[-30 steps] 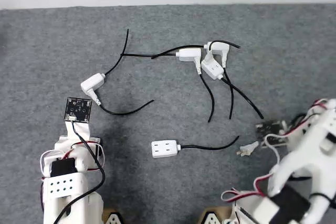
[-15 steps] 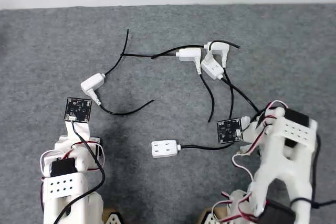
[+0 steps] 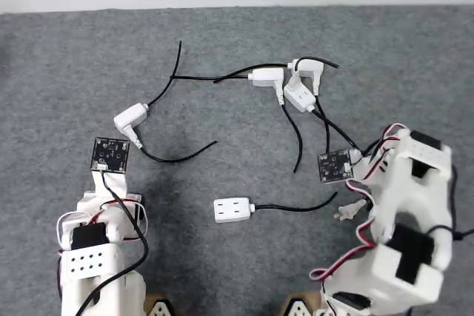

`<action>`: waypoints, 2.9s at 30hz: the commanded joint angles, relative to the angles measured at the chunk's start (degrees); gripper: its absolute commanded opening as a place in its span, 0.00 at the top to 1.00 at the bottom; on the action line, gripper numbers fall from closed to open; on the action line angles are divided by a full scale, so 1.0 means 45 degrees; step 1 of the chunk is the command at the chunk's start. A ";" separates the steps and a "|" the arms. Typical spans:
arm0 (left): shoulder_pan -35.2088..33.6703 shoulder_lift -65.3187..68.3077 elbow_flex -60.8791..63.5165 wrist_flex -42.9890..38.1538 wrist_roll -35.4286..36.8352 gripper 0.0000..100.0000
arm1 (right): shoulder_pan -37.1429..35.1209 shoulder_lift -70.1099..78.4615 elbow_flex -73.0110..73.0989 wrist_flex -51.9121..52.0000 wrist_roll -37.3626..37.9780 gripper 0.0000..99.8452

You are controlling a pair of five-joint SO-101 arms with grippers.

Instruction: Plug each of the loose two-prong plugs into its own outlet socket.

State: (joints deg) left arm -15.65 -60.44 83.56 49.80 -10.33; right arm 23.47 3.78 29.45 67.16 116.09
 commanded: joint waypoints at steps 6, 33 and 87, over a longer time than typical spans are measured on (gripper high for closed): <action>0.0039 -0.0156 -0.0068 -0.0352 0.0098 0.85 | 0.0147 0.0947 -0.0645 0.0205 0.0352 0.66; 0.0078 -0.0156 -0.0068 -0.0391 0.0176 0.86 | -0.0381 -0.0225 0.2305 -0.2061 0.0313 0.66; 0.0078 -0.0156 -0.0068 -0.0332 0.0176 0.86 | -0.8020 -0.3292 0.0410 0.0283 -0.6799 0.99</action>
State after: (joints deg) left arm -15.65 -60.44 83.56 49.45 -10.07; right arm -11.52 -15.30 39.12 67.34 86.46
